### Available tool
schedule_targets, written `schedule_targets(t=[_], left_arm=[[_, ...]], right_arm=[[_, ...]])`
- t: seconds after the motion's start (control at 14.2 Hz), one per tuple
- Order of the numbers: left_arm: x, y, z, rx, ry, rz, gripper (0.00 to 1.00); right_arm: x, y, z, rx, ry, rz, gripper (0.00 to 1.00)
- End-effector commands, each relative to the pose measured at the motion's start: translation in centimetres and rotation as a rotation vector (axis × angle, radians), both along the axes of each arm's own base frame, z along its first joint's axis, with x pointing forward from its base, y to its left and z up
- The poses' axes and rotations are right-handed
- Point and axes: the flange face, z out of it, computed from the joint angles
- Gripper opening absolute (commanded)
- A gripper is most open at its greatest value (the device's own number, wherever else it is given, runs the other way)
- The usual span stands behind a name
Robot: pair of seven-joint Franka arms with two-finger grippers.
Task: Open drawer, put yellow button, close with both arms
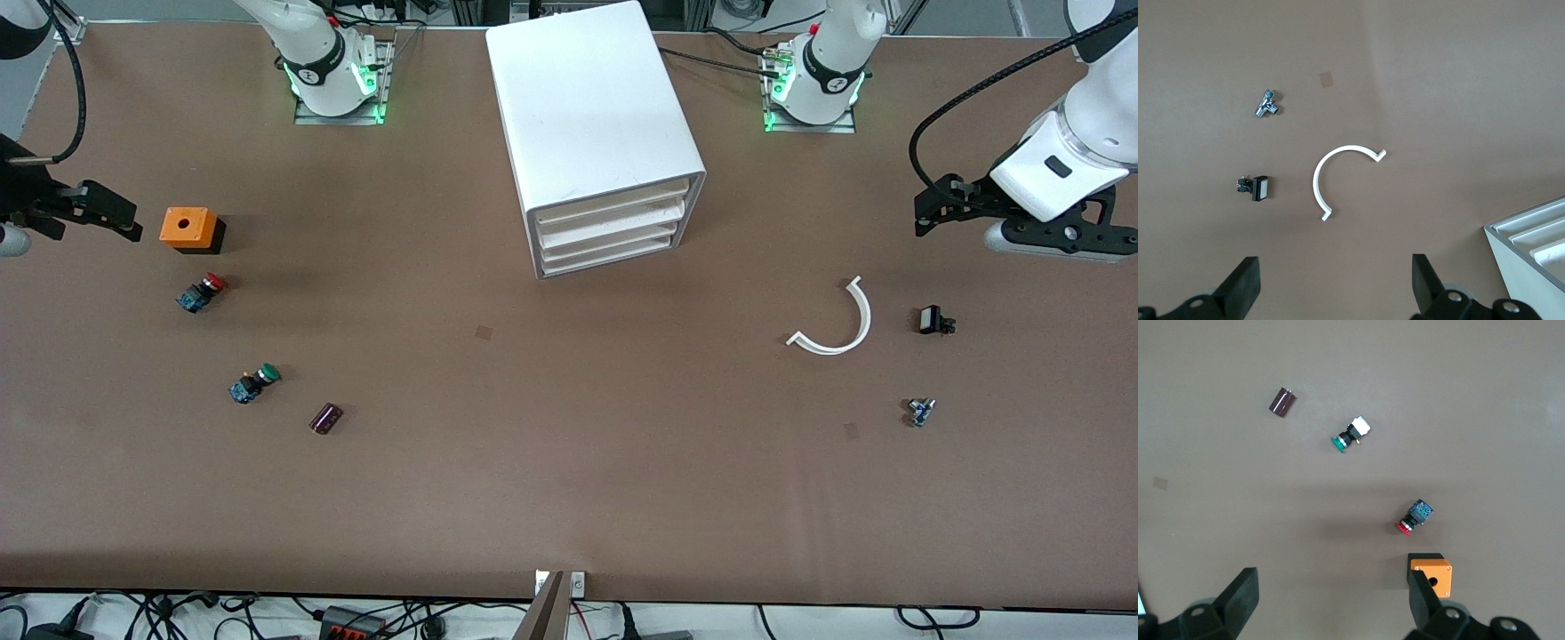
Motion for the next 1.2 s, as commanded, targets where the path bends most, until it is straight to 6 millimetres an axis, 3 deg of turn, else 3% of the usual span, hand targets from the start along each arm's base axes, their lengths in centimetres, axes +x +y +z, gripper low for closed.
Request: schedule_targets(t=[0.0,1.13], left_arm=[[-0.19,0.28,-0.18,-0.008,0.011,0.004,1.00],[-0.10,0.23,-0.09,-0.013,0.007,0.004,1.00]], right_arm=[[-0.45,-0.05,0.44,0.009,0.002,-0.009,1.00],[-0.65,-0.39,0.91,-0.008,-0.002,0.005,1.00]])
